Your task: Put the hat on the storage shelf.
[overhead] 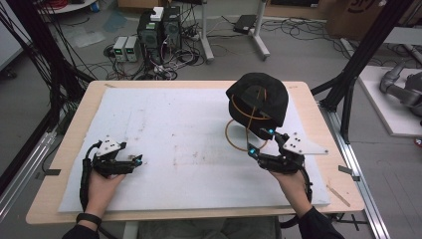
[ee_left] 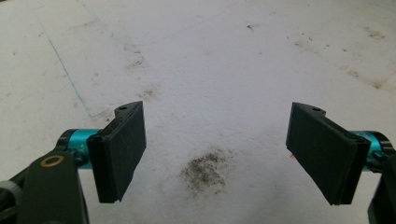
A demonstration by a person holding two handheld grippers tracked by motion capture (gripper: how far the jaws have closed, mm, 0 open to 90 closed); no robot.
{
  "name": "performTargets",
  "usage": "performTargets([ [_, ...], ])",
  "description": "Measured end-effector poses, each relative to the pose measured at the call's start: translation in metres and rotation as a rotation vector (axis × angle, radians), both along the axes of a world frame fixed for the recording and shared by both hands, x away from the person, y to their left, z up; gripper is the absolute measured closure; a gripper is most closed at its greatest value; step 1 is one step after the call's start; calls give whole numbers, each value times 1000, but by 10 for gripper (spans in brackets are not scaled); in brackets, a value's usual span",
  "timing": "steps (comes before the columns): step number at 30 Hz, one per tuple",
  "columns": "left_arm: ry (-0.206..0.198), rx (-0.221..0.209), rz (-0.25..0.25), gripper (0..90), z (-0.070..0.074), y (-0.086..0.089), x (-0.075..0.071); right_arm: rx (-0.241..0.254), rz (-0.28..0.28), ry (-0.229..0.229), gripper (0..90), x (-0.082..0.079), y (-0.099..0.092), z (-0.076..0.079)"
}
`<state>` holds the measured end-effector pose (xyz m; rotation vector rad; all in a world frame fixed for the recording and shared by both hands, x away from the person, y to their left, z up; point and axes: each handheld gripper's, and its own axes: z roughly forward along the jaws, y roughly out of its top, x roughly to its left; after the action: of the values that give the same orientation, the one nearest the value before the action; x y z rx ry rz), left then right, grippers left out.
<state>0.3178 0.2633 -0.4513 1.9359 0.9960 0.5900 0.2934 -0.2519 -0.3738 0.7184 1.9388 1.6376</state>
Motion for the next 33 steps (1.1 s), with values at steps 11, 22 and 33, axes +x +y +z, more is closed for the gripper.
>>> performTargets([
  [11,7,0,1,200,0,0,1,-84,-12,126,276,15,0,-41],
  [22,2,13,-13,199,0,-1,0,-180,-147,321,241,40,-10,-72],
  [33,7,21,-19,199,-1,-2,1,-141,-171,387,238,45,-18,-78],
])
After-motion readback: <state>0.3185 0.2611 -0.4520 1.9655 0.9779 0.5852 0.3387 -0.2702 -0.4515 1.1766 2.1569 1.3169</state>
